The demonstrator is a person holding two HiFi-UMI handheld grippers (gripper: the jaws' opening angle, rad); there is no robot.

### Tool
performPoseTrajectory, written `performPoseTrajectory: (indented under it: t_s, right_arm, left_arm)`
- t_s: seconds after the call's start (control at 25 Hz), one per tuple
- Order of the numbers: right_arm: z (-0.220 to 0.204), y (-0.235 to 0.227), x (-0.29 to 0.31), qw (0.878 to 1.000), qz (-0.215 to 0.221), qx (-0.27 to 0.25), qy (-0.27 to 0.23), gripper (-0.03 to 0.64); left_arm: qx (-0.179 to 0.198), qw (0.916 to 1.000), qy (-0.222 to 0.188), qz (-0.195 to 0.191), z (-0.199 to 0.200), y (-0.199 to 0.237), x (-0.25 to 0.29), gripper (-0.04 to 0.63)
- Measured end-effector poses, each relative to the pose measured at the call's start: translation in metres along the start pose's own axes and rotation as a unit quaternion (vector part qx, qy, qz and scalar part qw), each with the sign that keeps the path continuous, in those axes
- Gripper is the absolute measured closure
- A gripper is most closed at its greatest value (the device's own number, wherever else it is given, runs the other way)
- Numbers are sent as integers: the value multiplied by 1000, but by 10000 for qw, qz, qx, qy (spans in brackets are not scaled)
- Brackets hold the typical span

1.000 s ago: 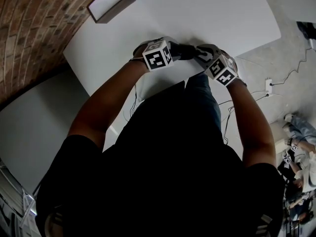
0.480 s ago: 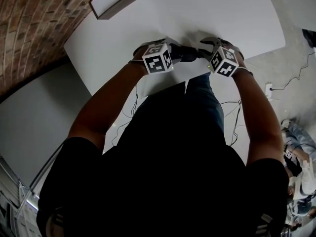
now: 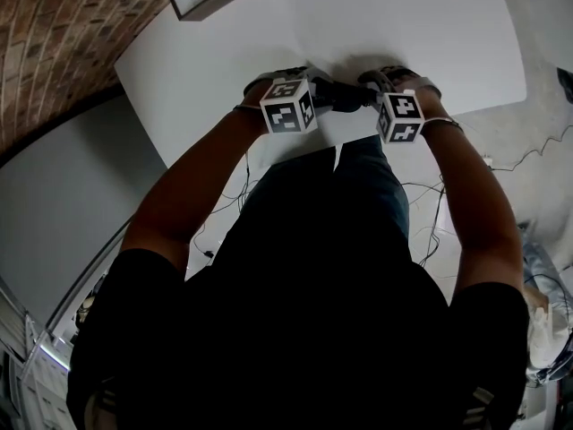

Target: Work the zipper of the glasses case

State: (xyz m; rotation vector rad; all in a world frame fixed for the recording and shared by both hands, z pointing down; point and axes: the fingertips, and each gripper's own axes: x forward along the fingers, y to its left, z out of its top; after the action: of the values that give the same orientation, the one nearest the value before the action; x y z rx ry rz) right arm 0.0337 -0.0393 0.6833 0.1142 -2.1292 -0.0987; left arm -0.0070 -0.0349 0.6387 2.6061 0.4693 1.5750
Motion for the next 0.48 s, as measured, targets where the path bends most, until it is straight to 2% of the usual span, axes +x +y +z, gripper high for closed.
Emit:
performPoseTrajectory:
  t_s: [0.24,0.48]
  right_arm:
    - [-2,6,5,9975,112,-691,94,587]
    - [-2,5,-1,9982,75,-571,143,597]
  left_arm:
    - [34,10000,-41,62,-2,2,3,413]
    - [-21,10000,48,-36,1,-1,-2,413]
